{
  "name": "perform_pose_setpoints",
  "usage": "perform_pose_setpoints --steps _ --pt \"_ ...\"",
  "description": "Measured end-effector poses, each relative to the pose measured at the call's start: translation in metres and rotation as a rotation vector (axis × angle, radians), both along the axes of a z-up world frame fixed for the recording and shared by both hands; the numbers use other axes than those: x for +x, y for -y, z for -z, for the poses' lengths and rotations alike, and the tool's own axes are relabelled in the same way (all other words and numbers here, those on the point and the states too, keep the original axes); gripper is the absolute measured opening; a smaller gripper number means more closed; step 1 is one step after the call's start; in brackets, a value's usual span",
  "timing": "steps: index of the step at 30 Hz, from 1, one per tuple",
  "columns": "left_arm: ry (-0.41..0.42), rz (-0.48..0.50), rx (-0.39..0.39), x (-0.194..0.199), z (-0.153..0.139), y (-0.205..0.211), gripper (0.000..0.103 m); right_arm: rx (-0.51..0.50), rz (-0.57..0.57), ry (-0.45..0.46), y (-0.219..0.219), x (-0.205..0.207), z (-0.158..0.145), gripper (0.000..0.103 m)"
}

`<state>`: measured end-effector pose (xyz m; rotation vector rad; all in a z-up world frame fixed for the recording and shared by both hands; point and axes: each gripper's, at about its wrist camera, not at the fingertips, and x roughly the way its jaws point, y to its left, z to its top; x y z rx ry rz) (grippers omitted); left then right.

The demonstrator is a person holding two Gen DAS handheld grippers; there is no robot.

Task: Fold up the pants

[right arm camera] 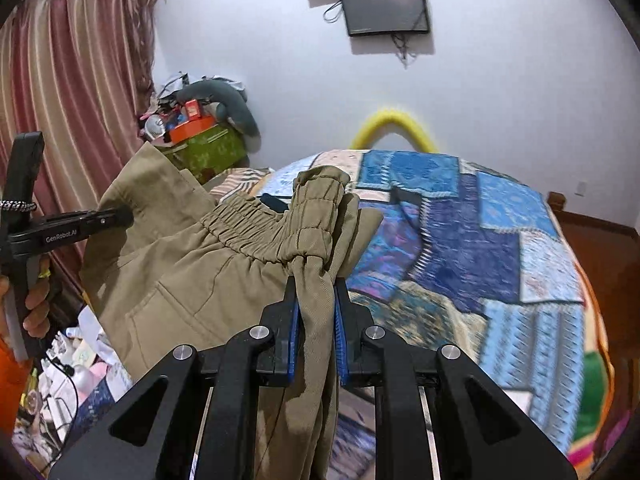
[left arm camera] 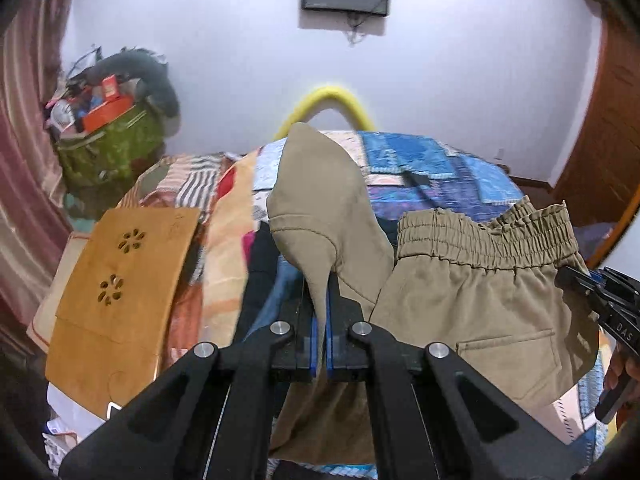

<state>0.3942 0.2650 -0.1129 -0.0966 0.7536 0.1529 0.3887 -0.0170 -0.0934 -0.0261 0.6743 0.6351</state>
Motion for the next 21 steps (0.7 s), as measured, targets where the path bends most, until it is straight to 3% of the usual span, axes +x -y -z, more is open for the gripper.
perform_pose_setpoints --steps 5,11,13,17,21 --pt "-0.056 -0.036 -0.017 0.016 0.046 -0.028 0.002 -0.012 -0.009 -0.051 -0.032 0.02 0.033 0.013" --pt "-0.207 -0.057 -0.007 0.033 0.13 -0.047 0.003 -0.081 -0.009 -0.171 -0.053 0.037 0.096 0.013" --pt "-0.251 -0.065 -0.038 0.032 0.152 -0.055 0.006 -0.116 0.007 -0.184 -0.051 0.037 0.113 0.014" --pt "-0.234 -0.074 -0.095 0.016 0.16 -0.063 0.016 -0.099 0.016 -0.231 -0.039 0.033 0.117 0.027" --pt "-0.259 -0.079 -0.098 -0.001 0.155 -0.059 0.026 -0.158 -0.008 -0.209 -0.038 0.02 0.112 0.027"
